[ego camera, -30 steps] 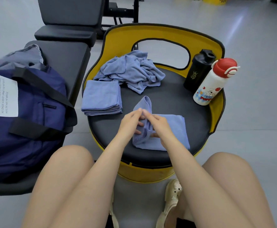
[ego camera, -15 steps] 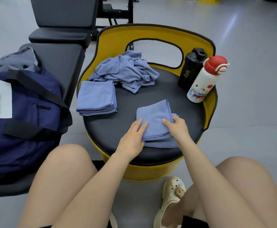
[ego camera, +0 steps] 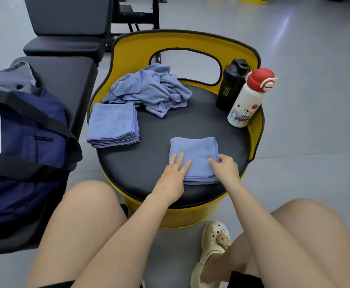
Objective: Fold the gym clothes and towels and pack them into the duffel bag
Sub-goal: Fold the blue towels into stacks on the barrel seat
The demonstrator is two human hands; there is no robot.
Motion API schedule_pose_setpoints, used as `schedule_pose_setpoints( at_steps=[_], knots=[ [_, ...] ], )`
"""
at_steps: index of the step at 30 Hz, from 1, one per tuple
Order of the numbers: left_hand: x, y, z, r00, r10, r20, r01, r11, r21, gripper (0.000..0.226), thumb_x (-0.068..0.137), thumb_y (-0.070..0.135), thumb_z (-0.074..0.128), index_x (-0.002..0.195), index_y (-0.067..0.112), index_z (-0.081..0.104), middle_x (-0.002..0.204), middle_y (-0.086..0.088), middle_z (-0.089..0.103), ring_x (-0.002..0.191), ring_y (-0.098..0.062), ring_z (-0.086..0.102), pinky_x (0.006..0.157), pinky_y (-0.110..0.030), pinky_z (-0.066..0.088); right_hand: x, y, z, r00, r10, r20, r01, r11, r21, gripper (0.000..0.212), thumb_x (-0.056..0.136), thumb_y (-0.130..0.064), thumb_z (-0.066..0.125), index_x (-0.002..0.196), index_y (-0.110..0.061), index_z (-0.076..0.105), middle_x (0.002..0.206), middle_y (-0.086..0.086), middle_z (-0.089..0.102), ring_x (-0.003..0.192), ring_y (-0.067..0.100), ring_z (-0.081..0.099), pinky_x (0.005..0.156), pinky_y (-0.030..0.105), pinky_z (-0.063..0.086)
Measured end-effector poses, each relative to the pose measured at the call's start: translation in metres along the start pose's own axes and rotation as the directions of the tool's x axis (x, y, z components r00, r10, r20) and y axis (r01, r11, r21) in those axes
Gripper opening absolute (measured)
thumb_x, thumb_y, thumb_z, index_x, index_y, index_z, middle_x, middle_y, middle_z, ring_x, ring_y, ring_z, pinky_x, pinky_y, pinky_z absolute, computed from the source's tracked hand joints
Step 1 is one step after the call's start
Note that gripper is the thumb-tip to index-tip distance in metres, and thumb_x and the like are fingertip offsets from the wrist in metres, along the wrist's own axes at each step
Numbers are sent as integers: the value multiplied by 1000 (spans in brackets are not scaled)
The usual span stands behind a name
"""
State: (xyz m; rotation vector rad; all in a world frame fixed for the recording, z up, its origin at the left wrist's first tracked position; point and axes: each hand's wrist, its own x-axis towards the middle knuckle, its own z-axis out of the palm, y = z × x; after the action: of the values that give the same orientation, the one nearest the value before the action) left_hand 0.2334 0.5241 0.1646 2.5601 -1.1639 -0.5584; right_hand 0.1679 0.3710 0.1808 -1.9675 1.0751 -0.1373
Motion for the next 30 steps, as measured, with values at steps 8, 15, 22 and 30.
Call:
schedule_pose_setpoints(
  at_steps=[8,15,22,30],
  knots=[
    [1,-3,0,999,46,16,-47,998,40,64,98,5,31,152,25,5,159,5,-13,145,-14,-16,116,-32,18,2,8,8,992,-79,-96,65,988,-143,17,96,-21,52,95,-5,57,92,9,60,81,23,53,64,29,38],
    [-3,5,-3,997,74,19,-76,979,188,76,94,-2,39,152,22,-3,158,1,-16,145,-20,-18,116,-31,18,5,10,14,980,-79,-183,49,985,-163,24,97,-19,53,112,-2,59,121,12,48,103,26,53,87,32,43],
    [-5,-2,-11,997,64,42,-74,955,286,72,95,12,36,151,25,-6,159,1,-11,146,-18,-14,119,-37,1,7,6,15,985,-104,-134,98,994,-51,25,94,-16,57,118,-8,57,117,8,60,96,17,53,78,25,40],
    [3,-11,-23,978,38,-206,-3,986,167,54,101,24,23,152,17,9,160,1,6,147,-13,-2,118,-29,-2,9,-6,22,846,-531,-40,487,801,-348,45,100,-17,43,144,-12,38,155,2,27,144,16,20,113,30,23]
  ],
)
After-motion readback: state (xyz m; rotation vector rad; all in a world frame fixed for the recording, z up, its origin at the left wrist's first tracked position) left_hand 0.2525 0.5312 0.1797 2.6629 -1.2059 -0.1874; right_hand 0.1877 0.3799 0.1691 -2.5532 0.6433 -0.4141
